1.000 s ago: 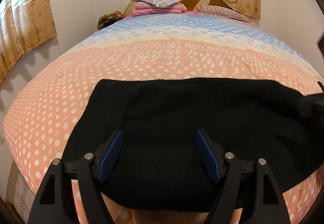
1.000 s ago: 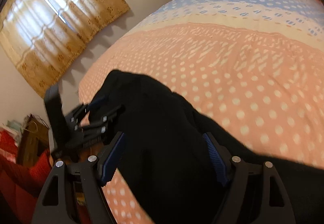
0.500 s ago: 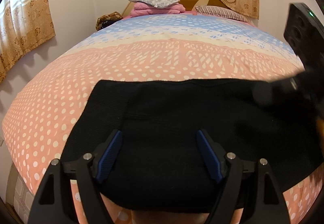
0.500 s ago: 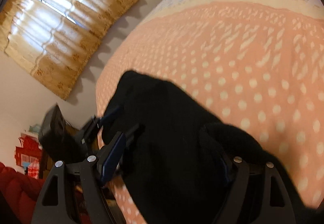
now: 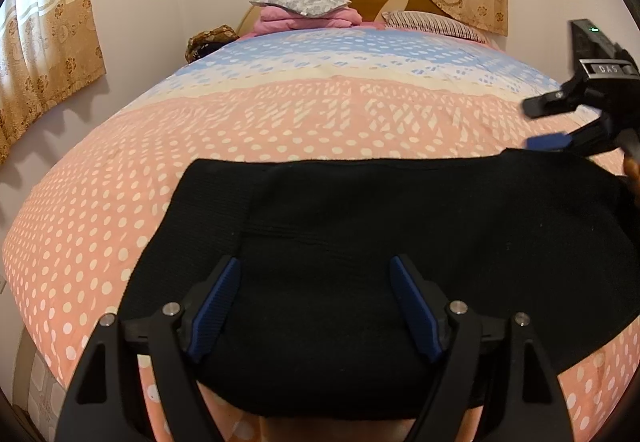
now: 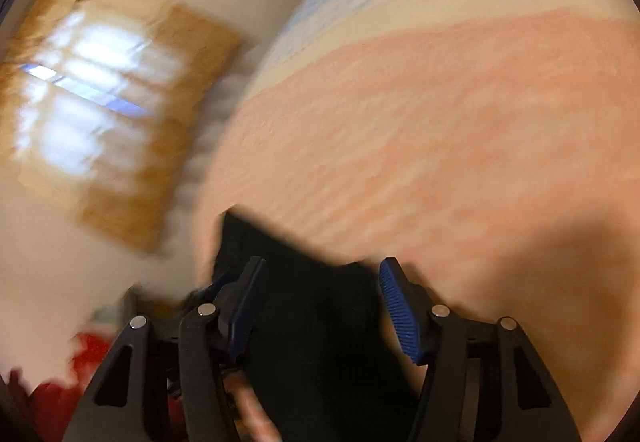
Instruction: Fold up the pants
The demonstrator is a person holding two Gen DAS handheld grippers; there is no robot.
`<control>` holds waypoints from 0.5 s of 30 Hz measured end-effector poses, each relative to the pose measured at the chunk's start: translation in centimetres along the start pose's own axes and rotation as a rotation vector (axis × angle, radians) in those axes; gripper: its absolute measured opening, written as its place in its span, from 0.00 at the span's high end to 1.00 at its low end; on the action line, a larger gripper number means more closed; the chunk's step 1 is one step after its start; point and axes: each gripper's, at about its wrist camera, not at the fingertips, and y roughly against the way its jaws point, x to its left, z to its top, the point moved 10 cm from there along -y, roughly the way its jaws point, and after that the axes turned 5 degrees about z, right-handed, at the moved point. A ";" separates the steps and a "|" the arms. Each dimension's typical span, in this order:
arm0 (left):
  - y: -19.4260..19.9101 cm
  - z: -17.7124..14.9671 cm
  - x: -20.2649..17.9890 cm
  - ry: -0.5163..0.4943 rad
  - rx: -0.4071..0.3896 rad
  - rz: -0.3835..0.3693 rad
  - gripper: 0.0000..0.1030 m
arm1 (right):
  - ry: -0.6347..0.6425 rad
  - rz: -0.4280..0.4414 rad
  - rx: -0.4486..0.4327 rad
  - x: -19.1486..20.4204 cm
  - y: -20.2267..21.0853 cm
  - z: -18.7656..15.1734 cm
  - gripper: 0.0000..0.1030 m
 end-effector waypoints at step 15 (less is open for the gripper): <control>3.5 3.5 -2.3 -0.014 -0.003 -0.040 0.20 | -0.284 -0.821 -0.571 -14.4 32.6 -3.6 0.41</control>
